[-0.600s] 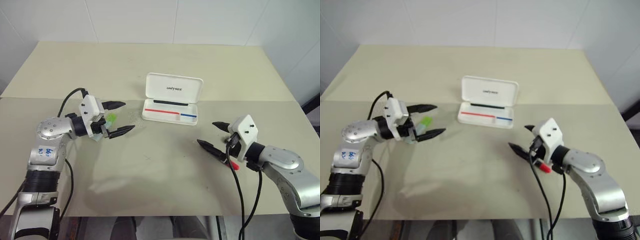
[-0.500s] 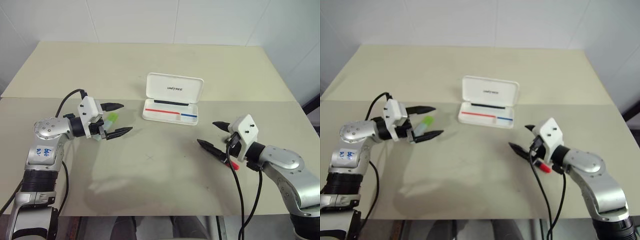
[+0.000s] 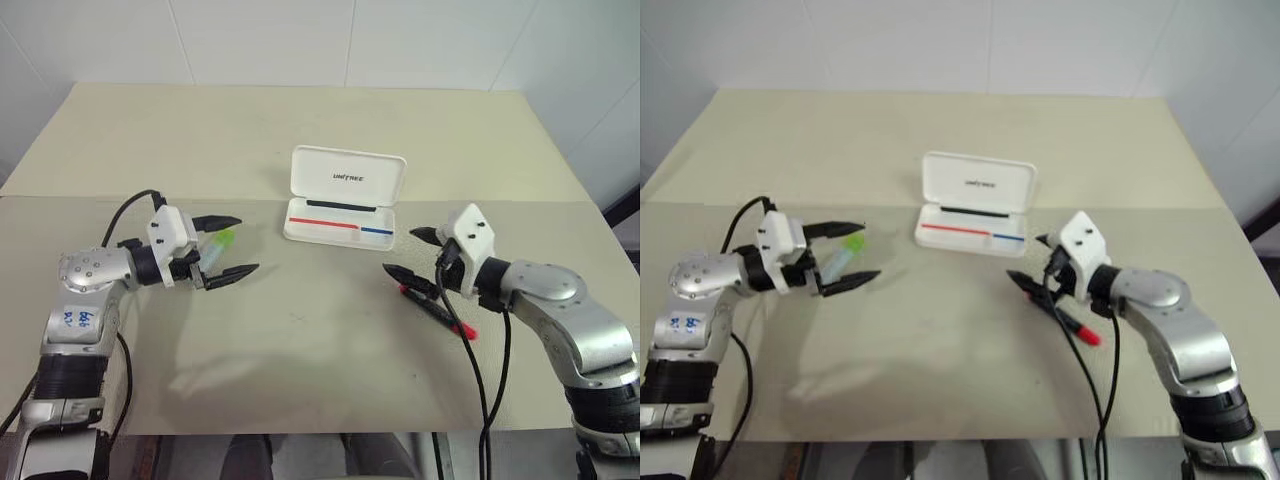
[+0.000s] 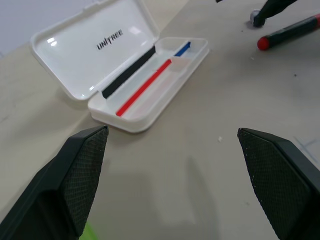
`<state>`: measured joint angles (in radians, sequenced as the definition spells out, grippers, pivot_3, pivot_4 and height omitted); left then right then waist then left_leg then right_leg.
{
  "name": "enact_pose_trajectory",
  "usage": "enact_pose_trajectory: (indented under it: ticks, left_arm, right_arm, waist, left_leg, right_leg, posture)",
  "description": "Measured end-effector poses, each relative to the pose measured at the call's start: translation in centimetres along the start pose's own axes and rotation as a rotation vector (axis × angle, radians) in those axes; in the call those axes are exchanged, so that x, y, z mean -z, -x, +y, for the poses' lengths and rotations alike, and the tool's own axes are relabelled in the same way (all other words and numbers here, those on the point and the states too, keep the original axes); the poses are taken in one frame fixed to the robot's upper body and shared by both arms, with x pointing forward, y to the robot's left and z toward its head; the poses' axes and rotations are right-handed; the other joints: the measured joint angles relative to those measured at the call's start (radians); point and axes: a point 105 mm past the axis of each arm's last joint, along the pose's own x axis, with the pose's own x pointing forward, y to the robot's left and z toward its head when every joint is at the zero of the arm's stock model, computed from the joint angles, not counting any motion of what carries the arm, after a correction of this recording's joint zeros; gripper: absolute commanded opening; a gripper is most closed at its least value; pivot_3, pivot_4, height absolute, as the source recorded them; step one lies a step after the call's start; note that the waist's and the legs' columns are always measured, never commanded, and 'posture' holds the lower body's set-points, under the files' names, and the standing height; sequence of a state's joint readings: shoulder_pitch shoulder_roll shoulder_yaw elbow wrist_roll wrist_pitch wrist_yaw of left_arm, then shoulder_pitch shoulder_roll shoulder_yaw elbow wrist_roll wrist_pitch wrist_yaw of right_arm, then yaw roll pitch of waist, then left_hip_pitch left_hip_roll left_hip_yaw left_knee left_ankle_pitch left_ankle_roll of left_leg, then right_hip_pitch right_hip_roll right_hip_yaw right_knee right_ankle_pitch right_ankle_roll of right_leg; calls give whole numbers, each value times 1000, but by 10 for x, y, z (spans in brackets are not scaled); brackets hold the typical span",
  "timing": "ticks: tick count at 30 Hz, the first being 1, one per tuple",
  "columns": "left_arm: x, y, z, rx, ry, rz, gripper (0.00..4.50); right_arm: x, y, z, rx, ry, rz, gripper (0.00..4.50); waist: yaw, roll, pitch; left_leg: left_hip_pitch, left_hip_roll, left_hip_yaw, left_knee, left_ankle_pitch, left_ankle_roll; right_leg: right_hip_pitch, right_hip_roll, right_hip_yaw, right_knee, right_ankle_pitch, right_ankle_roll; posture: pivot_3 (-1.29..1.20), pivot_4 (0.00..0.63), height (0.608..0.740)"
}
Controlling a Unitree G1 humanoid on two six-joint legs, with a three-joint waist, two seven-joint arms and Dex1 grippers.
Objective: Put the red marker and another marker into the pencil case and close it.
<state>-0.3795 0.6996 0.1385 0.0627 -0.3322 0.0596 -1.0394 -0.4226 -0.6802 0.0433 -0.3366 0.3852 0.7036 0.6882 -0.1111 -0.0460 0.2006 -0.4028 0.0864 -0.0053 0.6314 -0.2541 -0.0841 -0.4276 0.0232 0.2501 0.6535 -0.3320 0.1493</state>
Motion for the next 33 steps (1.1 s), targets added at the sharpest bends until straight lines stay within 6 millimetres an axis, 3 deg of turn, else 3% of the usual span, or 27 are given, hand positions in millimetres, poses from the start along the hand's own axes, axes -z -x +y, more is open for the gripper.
enact_pose_trajectory:
  ticks: [4,15,25,29,33]
  left_arm:
    - [-13,5,-1,-29,-15,-44,4441]
    - [-20,31,3,-74,-24,-18,4441]
    - [-26,35,-5,-90,-14,-40,4441]
    - [-25,36,-6,-101,3,-37,4500]
    - [-29,35,-7,-98,-9,-45,4500]
  right_arm:
    - [-5,-18,-3,-65,21,52,4500]
    - [6,-48,-13,-159,40,201,4500]
    - [10,-66,-8,-220,63,239,4500]
    - [12,-73,-12,-197,67,251,3640]
    - [12,-76,-14,-186,88,258,2255]
  waist:
    - [-1,0,0]
    - [-5,0,0]
    - [-25,0,0]
    - [-32,0,0]
    - [-33,0,0]
  left_leg:
    - [0,0,0,2,0,0]
    - [0,0,1,0,0,0]
    - [0,0,1,0,0,0]
    - [0,0,1,0,0,0]
    - [0,0,1,-1,0,0]
  right_leg:
    - [1,0,0,0,0,0]
    - [0,-1,0,0,0,0]
    - [0,-1,0,0,0,0]
    - [0,-1,0,0,0,0]
    - [-1,-1,0,0,0,0]
  posture:
    - [0,150,740]
    - [0,150,740]
    - [0,150,740]
    - [0,150,740]
    - [0,150,740]
